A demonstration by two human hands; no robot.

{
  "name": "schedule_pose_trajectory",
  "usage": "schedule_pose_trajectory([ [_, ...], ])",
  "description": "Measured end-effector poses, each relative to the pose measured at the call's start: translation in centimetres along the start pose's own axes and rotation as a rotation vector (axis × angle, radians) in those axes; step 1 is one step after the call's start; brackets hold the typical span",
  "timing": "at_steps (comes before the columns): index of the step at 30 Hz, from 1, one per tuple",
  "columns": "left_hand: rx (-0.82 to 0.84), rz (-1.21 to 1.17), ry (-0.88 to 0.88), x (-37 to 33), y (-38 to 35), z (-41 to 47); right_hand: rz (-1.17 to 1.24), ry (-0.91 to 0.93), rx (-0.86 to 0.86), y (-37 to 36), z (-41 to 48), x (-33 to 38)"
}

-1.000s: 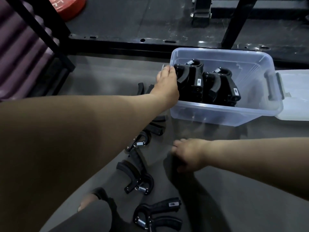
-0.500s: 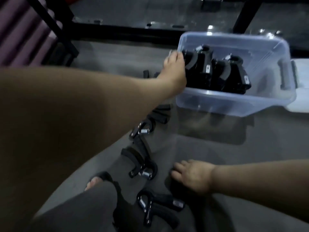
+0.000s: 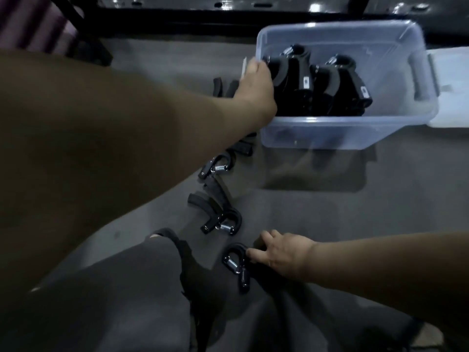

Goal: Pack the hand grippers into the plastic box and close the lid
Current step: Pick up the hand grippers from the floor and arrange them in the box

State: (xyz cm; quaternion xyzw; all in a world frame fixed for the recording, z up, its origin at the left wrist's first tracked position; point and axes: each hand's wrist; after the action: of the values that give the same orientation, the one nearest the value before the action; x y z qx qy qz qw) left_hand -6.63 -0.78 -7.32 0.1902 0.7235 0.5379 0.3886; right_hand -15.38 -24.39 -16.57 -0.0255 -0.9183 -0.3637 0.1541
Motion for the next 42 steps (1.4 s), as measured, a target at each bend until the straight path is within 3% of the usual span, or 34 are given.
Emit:
schedule_pose_trajectory([
  [12, 0.032, -0.049, 0.000, 2.4, -1.1, -9.0, 0.044, -0.383, -0.124, -0.8, -1.8, -1.5],
  [17, 0.088, -0.036, 0.043, 1.7, -0.5, -9.7, 0.485, -0.474, -0.146, 0.0, -1.5, -2.3],
  [23, 0.079, -0.055, 0.064, 1.4, -0.4, -10.1, 0.838, -0.523, -0.182, 2.4, -1.8, -2.5],
  [28, 0.078, -0.082, 0.051, 1.5, -0.5, -10.1, 1.141, -0.434, -0.225, 4.8, -4.8, -2.5],
  [33, 0.057, -0.124, 0.034, 1.8, -0.6, -9.7, 1.477, -0.228, -0.241, 7.9, -9.7, -3.1],
  [42, 0.030, -0.292, 0.072, 0.8, -0.4, -8.8, 1.761, -0.013, -0.550, 12.6, -14.0, -5.8],
])
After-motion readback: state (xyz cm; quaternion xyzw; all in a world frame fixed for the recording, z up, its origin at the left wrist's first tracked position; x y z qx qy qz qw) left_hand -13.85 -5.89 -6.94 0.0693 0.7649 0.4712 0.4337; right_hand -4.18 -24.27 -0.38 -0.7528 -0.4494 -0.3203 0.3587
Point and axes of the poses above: each hand's wrist, its own z-axis towards the middle knuckle, its own y-axis out of the back of the hand, x = y × z, and after that the axes turned 7 degrees about z, right-handed
